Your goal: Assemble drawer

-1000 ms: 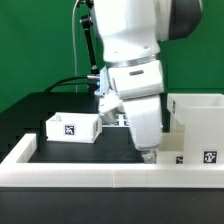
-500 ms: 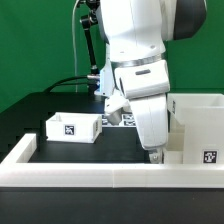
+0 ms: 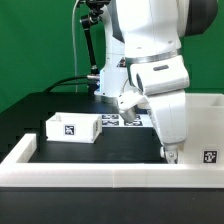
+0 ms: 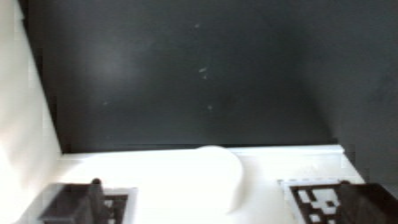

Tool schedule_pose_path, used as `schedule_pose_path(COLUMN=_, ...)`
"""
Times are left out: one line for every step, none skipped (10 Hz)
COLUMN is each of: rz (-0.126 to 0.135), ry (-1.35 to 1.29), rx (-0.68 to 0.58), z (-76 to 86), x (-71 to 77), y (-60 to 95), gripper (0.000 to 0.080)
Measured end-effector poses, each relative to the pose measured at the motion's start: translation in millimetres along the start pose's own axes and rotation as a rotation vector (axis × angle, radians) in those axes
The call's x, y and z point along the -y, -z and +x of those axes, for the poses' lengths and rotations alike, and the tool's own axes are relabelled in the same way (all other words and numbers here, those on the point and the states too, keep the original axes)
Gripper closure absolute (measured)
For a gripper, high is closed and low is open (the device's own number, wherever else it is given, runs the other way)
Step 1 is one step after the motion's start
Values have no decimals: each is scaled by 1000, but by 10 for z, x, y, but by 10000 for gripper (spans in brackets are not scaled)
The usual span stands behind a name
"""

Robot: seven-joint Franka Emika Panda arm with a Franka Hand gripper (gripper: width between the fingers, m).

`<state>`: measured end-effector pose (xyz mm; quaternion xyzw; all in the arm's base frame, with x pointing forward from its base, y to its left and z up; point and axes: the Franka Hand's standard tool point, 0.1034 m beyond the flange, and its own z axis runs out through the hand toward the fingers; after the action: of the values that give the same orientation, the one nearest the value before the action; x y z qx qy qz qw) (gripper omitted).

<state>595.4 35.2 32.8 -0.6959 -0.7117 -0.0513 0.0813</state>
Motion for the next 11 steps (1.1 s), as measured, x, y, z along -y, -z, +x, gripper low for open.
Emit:
schedule_pose_path(rz=-1, ry=12, rx=0, z=-33, x=0, y=4, gripper=151)
schedule_pose_path(rz=-3, ry=32, rx=2, z=-153, x=3, y=12, gripper=151)
schedule_pose_path(rz=-5, ry=25, rx=6, z=-343, x=14, y=23, gripper=151)
schedule_pose_path(rz=-19, ry=8, rx=10, z=-493, x=11, y=79, gripper=151)
schedule_pose_path(rz=-43, ry=-1, rx=17, z=-614, x=36, y=142, gripper=151)
schedule_pose_path(rz=-45, ry=-19, rx=23, z=-713, x=150, y=189, gripper=151)
schedule_pose_path(rz=-48, ry=-32, rx=30, z=-773, x=267, y=217, gripper=151)
schedule_pose_path(rz=-58, ry=-39, rx=39, z=-803, x=368, y=259, gripper=151)
schedule_pose_path(rz=-68, ry=-67, rx=50, z=-848, x=506, y=334, gripper=151)
schedule_pose_path(rz=-80, ry=-80, rx=66, z=-919, x=672, y=428, gripper=151)
schedule_pose_path(rz=-99, ry=-94, rx=82, z=-1006, x=855, y=507, gripper=151)
